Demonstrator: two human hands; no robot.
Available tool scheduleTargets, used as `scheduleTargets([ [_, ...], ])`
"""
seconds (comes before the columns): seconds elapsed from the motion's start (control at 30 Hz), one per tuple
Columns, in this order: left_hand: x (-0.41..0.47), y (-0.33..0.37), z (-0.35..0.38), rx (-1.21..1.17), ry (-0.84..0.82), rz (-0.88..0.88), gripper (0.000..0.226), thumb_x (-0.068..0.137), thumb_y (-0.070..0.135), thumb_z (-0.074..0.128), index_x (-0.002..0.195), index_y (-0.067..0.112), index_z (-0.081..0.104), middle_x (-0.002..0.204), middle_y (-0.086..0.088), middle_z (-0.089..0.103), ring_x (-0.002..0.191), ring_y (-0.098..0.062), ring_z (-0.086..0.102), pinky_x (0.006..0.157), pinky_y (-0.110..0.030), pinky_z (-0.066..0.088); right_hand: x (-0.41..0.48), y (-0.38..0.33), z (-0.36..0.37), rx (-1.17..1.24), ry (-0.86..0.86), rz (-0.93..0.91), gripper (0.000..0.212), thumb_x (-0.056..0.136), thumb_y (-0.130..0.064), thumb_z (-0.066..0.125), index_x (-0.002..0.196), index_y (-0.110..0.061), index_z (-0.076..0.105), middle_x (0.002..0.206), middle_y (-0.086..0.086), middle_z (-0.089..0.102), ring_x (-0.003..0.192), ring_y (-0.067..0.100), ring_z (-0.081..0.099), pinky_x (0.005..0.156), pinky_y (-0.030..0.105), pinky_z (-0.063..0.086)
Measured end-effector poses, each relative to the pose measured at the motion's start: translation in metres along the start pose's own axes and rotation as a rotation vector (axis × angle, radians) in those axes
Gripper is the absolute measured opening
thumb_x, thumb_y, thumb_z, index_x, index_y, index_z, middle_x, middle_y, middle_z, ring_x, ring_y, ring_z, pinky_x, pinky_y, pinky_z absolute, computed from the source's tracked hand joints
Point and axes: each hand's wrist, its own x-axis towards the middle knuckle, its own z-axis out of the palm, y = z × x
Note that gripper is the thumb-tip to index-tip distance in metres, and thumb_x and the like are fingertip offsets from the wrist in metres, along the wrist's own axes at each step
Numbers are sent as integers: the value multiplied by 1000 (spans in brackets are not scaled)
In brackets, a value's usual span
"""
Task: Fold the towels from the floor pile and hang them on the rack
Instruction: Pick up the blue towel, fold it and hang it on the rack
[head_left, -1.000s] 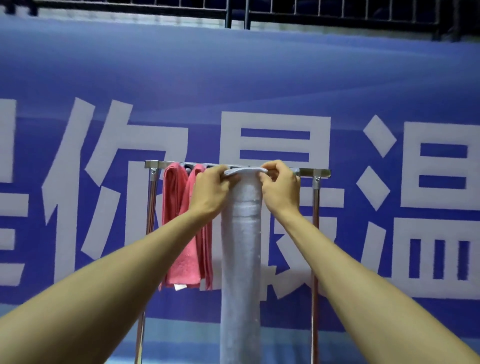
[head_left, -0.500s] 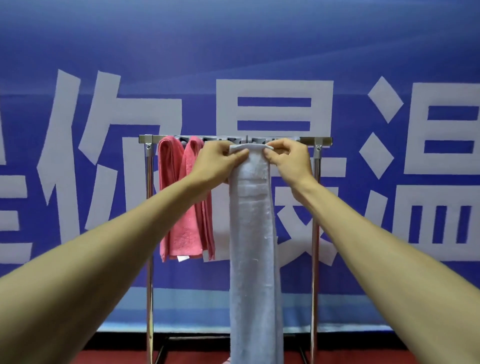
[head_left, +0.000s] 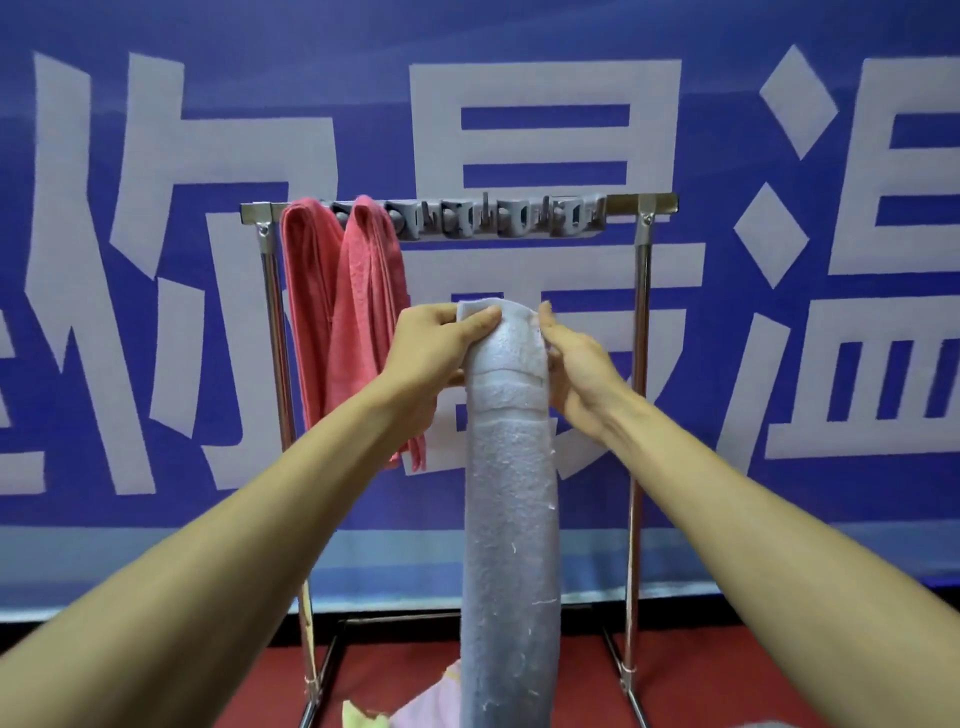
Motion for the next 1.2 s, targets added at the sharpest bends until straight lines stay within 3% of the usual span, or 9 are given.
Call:
scheduleTargets([
  [0.1, -4, -28, -1, -59, 34, -84, 16, 88, 20, 66, 96, 9, 74, 85, -3, 74, 73, -12, 70, 58, -23, 53, -5, 45, -8, -63, -58, 137, 67, 89, -66, 40, 111, -10, 70, 111, 15, 70, 106, 30, 66, 95, 45, 50],
  [0.23, -12, -71, -5, -112, 114, -197, 12, 88, 14, 64, 88, 4, 72, 69, -2, 69, 54, -8, 64, 45, -19, 48, -24, 99, -12, -55, -113, 230, 74, 78, -73, 44, 104, -7, 62, 90, 18, 53, 75, 27, 50, 71, 32, 43],
  [0.53, -59, -212, -27, -376, 270, -631, 8, 88, 15, 64, 89, 7, 66, 83, -8, 66, 75, -18, 61, 63, -27, 52, -64, 191, -20, -331, -324, 208, 26, 84, -17, 71, 102, 0, 68, 95, 12, 69, 88, 17, 63, 85, 36, 52],
  [0.6, -71, -236, -31, -518, 274, -728, 14, 88, 16, 62, 97, 6, 66, 85, -9, 69, 77, -18, 64, 67, -26, 54, -68, 202, -18, -371, -349, 230, 5, 88, -10, 65, 88, -6, 69, 81, 0, 69, 76, 8, 62, 75, 29, 52],
  [0.67, -78, -244, -32, -689, 250, -819, 14, 92, 13, 53, 91, 4, 64, 69, -7, 69, 62, -14, 65, 59, -22, 54, -68, 208, -16, -406, -340, 236, 24, 91, -7, 61, 67, -12, 59, 58, -14, 57, 56, 0, 51, 58, 17, 45],
  [0.77, -83, -239, -30, -721, 306, -781, 15, 91, 12, 57, 98, 1, 64, 71, -6, 66, 59, -12, 64, 56, -21, 55, -71, 212, -13, -417, -309, 273, 19, 93, -14, 60, 84, 2, 65, 65, 1, 55, 61, 11, 49, 59, 23, 40],
  [0.9, -90, -230, -33, -615, 396, -713, 5, 89, 5, 62, 84, 4, 61, 72, -7, 64, 48, -10, 64, 47, -19, 51, -86, 216, -9, -469, -301, 296, 26, 97, -16, 53, 72, -11, 61, 48, -16, 54, 44, -3, 43, 49, 12, 35],
  [1.03, -100, -240, -33, -663, 387, -794, 5, 90, 5, 60, 87, 2, 59, 74, -8, 62, 51, -12, 63, 47, -21, 53, -97, 227, -8, -427, -244, 413, 25, 98, -17, 51, 85, 0, 63, 60, 0, 50, 47, 5, 42, 52, 22, 35],
  [1.2, -98, -239, -30, -897, 382, -825, 18, 96, 6, 51, 82, -2, 57, 55, -8, 63, 42, -12, 62, 44, -19, 51, -104, 225, -13, -308, -323, 476, 9, 86, -9, 68, 94, -4, 68, 85, 7, 73, 73, 11, 67, 71, 24, 56],
])
